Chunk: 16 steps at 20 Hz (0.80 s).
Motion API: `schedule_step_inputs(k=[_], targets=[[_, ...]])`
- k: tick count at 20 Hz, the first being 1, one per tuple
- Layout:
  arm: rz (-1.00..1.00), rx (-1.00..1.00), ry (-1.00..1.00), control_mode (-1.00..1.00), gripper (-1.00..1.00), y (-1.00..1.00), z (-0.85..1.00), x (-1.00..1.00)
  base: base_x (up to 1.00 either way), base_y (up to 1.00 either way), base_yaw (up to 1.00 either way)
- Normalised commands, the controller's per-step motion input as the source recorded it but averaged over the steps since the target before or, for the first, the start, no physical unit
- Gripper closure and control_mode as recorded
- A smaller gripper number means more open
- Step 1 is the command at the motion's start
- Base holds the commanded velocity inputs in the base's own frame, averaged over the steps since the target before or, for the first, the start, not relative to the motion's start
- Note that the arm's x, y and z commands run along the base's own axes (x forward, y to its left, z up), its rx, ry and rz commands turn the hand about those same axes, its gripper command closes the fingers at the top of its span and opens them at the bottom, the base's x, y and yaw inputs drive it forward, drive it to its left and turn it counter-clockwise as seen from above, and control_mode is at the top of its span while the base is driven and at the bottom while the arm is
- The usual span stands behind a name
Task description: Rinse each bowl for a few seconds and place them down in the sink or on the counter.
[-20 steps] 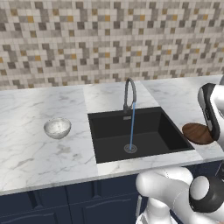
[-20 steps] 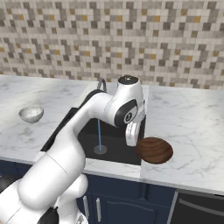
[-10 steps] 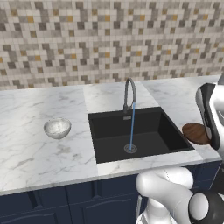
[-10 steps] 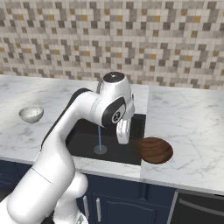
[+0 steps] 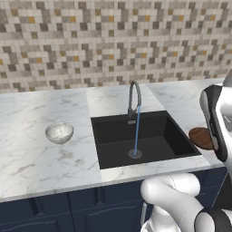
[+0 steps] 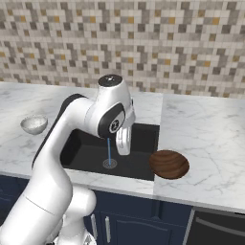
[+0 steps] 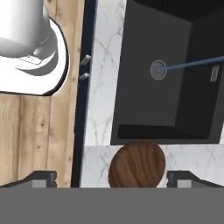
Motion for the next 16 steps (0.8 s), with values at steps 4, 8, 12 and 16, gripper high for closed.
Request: schedule_step_inputs(k=[4, 8, 12, 16], targets=[[0.02, -0.04, -0.06, -1.00, -1.00, 0.43, 0.07, -0.14, 0.00, 0.00, 0.00], [0.00, -0.06, -0.09, -1.00, -1.00, 0.47, 0.04, -0.12, 0.00, 0.00, 0.00], [0.00, -0.04, -0.05, -1.00, -1.00, 0.49, 0.01, -0.07, 0.00, 0.00, 0.00], [0.01, -0.02, -0.05, -1.00, -1.00, 0.48, 0.00, -0.05, 0.00, 0.00, 0.00]])
